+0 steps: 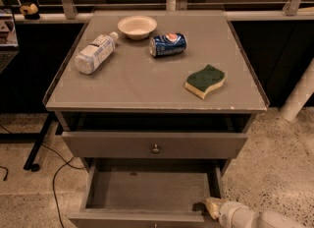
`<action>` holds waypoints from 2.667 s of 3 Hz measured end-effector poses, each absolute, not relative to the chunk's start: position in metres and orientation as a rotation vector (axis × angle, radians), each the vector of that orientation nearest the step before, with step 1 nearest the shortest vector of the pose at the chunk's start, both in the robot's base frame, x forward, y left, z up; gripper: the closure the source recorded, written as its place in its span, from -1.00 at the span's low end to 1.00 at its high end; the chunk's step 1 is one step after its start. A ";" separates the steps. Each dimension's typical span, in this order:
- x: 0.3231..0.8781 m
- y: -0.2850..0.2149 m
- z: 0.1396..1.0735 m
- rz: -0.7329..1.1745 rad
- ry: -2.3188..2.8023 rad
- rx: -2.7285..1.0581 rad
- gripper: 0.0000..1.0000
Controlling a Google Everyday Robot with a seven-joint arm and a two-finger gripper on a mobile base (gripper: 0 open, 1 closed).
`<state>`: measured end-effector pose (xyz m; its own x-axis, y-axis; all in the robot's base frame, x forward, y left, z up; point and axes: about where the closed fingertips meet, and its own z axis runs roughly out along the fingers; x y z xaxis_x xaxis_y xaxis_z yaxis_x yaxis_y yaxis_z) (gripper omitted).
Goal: Open middle drawer
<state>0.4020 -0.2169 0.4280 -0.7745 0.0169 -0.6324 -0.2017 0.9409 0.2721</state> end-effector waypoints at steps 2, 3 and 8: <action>0.450 -0.206 0.483 0.394 2.318 -0.190 1.00; 0.451 -0.205 0.484 0.396 2.315 -0.191 0.64; 0.451 -0.205 0.484 0.396 2.315 -0.191 -1.00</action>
Offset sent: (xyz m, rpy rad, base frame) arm 0.0736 0.0090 0.0998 -0.0285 -0.2029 0.0079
